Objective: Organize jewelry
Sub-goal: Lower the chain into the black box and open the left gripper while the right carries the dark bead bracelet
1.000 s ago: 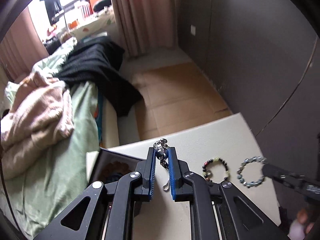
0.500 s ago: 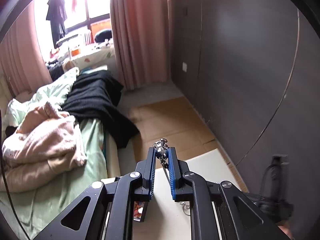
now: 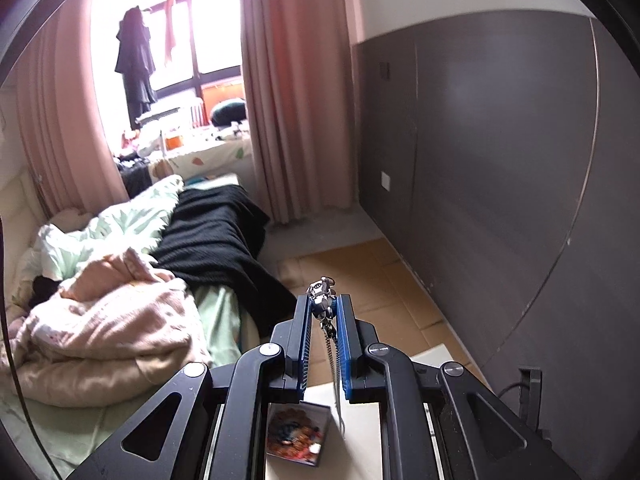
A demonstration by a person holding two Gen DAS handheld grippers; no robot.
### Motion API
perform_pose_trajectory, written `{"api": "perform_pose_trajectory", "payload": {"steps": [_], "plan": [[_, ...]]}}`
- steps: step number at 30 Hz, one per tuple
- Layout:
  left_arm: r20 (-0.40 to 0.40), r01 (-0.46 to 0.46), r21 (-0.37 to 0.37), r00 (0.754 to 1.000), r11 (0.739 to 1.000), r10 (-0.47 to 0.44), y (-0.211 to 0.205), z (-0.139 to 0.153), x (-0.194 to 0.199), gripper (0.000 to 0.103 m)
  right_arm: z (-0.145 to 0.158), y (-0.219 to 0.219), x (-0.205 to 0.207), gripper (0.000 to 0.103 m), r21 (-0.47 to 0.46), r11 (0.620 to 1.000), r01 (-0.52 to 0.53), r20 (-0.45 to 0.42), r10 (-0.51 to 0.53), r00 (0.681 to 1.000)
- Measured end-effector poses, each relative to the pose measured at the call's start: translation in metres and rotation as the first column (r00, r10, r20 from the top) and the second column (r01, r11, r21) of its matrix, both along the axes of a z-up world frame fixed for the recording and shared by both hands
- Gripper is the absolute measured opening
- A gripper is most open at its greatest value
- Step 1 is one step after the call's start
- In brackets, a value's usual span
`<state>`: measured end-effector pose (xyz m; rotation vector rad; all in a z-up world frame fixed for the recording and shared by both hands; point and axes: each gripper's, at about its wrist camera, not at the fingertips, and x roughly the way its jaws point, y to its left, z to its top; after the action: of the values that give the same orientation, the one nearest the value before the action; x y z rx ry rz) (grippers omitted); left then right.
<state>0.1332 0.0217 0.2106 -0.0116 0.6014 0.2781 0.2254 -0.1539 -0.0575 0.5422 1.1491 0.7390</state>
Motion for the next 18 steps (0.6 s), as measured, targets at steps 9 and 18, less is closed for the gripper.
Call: {"api": "perform_pose_trajectory", "payload": {"steps": [9, 18], "plan": [[0.037, -0.055, 0.027, 0.998, 0.998, 0.054, 0.026, 0.023, -0.008, 0.013, 0.015, 0.005, -0.008, 0.012, 0.067, 0.998, -0.022, 0.051, 0.019, 0.999], [-0.010, -0.083, 0.014, 0.996, 0.996, 0.083, 0.047, -0.012, 0.003, 0.013, 0.015, 0.018, -0.012, 0.012, 0.055, 0.998, -0.044, 0.053, 0.042, 0.998]]}}
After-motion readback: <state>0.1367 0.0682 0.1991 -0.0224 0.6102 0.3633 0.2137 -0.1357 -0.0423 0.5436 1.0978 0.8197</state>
